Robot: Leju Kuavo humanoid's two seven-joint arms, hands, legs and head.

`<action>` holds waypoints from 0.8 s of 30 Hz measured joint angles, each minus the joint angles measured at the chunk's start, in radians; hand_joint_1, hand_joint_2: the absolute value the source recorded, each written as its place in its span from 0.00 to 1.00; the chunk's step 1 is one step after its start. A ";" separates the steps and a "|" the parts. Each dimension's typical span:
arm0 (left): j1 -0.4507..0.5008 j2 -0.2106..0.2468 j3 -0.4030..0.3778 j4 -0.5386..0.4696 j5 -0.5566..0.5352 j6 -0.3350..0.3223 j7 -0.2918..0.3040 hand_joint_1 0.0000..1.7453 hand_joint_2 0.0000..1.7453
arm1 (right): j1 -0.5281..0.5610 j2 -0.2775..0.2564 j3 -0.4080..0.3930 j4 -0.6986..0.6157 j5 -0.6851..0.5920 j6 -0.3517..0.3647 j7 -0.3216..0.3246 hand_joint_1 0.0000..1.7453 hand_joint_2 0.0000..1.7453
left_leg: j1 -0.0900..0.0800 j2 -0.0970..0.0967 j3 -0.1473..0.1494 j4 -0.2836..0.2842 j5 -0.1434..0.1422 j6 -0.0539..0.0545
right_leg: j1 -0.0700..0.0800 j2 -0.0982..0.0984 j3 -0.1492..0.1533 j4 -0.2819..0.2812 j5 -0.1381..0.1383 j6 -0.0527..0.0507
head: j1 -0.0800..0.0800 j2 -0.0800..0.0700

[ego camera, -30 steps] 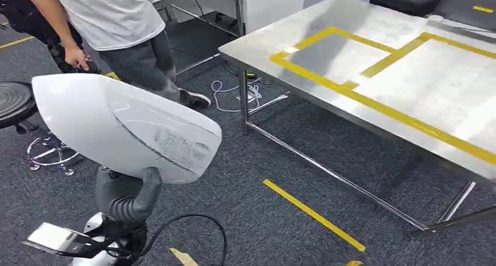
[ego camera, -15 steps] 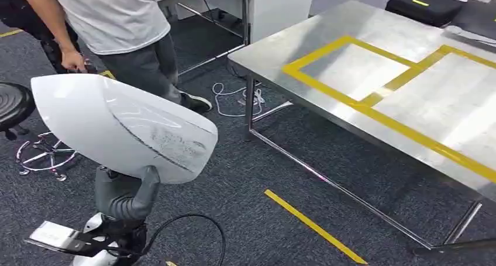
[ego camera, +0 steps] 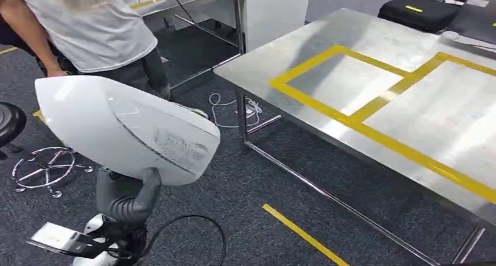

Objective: Take the parts from the cabinet and place them on the table.

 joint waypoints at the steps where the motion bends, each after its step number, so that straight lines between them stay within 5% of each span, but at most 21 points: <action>1: 0.001 0.000 0.000 0.000 0.000 -0.001 0.000 1.00 1.00 | -0.002 0.000 -0.001 0.000 -0.005 0.006 -0.002 0.00 0.00 | 0.000 -0.003 0.015 -0.068 0.056 0.002 | -0.001 0.005 0.016 0.000 -0.010 0.003 | 0.000 0.000; 3: 0.004 0.000 0.002 0.001 0.000 -0.001 0.000 1.00 1.00 | -0.005 0.001 -0.005 0.001 -0.019 0.012 -0.005 0.00 0.00 | 0.001 -0.050 0.025 -0.206 0.224 0.005 | -0.001 0.019 0.020 0.002 -0.028 0.010 | -0.001 0.000; 4: 0.006 0.000 0.003 0.001 0.000 -0.001 0.000 1.00 1.00 | -0.008 0.001 -0.010 0.001 -0.023 0.013 -0.006 0.00 0.00 | -0.004 -0.048 0.029 -0.209 0.201 0.014 | -0.001 0.035 0.026 0.000 -0.034 0.020 | -0.004 0.000; 5: 0.009 0.000 0.003 0.002 0.000 -0.001 0.000 1.00 1.00 | -0.010 0.003 -0.013 0.000 -0.024 0.013 -0.007 0.00 0.00 | -0.005 -0.041 0.033 -0.206 0.213 0.021 | -0.003 0.042 0.023 -0.003 -0.038 0.027 | 0.000 0.000; 8: 0.004 -0.003 0.004 0.002 0.000 -0.001 0.000 1.00 1.00 | -0.005 0.002 -0.019 0.000 -0.029 0.015 -0.008 0.00 0.00 | 0.000 -0.016 0.056 -0.226 0.215 0.035 | -0.002 0.039 0.012 0.020 -0.028 0.044 | -0.001 0.000; 10: 0.002 -0.004 0.006 0.002 0.003 -0.001 0.000 1.00 1.00 | -0.011 0.002 -0.025 0.000 -0.035 0.015 -0.008 0.00 0.00 | 0.001 0.003 0.064 -0.229 0.208 0.044 | 0.001 -0.001 -0.054 0.134 -0.038 0.048 | 0.005 0.000; 13: 0.003 -0.004 0.007 0.002 0.003 -0.002 0.000 1.00 1.00 | -0.008 0.002 -0.029 0.000 -0.042 0.018 -0.008 0.00 0.00 | 0.000 0.028 0.074 -0.229 0.191 0.049 | -0.001 -0.011 -0.179 0.306 -0.140 0.058 | 0.004 0.000; 14: 0.004 -0.004 0.007 0.002 0.003 -0.002 0.000 1.00 1.00 | -0.006 0.002 -0.031 0.000 -0.043 0.019 -0.006 0.00 0.00 | -0.001 0.033 0.079 -0.228 0.186 0.049 | -0.001 -0.011 -0.190 0.306 -0.131 0.057 | 0.005 0.000; 15: 0.003 -0.004 0.007 0.002 0.003 -0.002 0.000 1.00 1.00 | -0.005 0.002 -0.037 0.000 -0.047 0.023 -0.003 0.00 0.00 | -0.002 0.042 0.089 -0.228 0.179 0.049 | -0.001 -0.012 -0.179 0.259 -0.088 0.055 | 0.004 0.000; 17: 0.003 -0.005 0.008 0.002 0.003 -0.004 0.000 1.00 1.00 | -0.005 0.002 -0.043 0.000 -0.048 0.025 0.004 0.00 0.00 | -0.004 0.062 0.111 -0.229 0.164 0.047 | 0.002 -0.038 -0.104 0.082 0.028 0.045 | 0.004 0.000; 18: 0.002 -0.005 0.008 0.002 0.003 -0.004 0.000 1.00 1.00 | -0.007 0.002 -0.044 0.000 -0.048 0.026 0.006 0.00 0.00 | -0.004 0.071 0.119 -0.229 0.158 0.043 | 0.011 -0.088 -0.077 0.015 0.049 0.039 | 0.004 0.000; 19: 0.003 -0.004 0.008 0.002 0.003 -0.004 0.000 1.00 1.00 | -0.012 0.002 -0.044 0.000 -0.048 0.027 0.007 0.00 0.00 | -0.009 0.080 0.123 -0.227 0.154 0.038 | 0.020 -0.120 -0.083 0.007 0.011 0.031 | 0.004 0.000; 23: 0.001 -0.005 0.008 0.003 0.004 -0.005 0.000 1.00 1.00 | -0.011 0.002 -0.046 0.000 -0.048 0.028 0.008 0.00 0.00 | -0.010 0.108 0.141 -0.213 0.150 0.013 | 0.013 -0.071 -0.065 0.003 0.039 0.006 | -0.001 0.000; 24: -0.001 -0.004 0.008 0.003 0.004 -0.005 0.000 1.00 1.00 | -0.009 0.002 -0.048 0.000 -0.048 0.028 0.009 0.00 0.00 | -0.005 0.078 0.141 -0.200 0.129 0.006 | 0.007 -0.061 -0.052 -0.001 0.043 0.001 | 0.001 0.000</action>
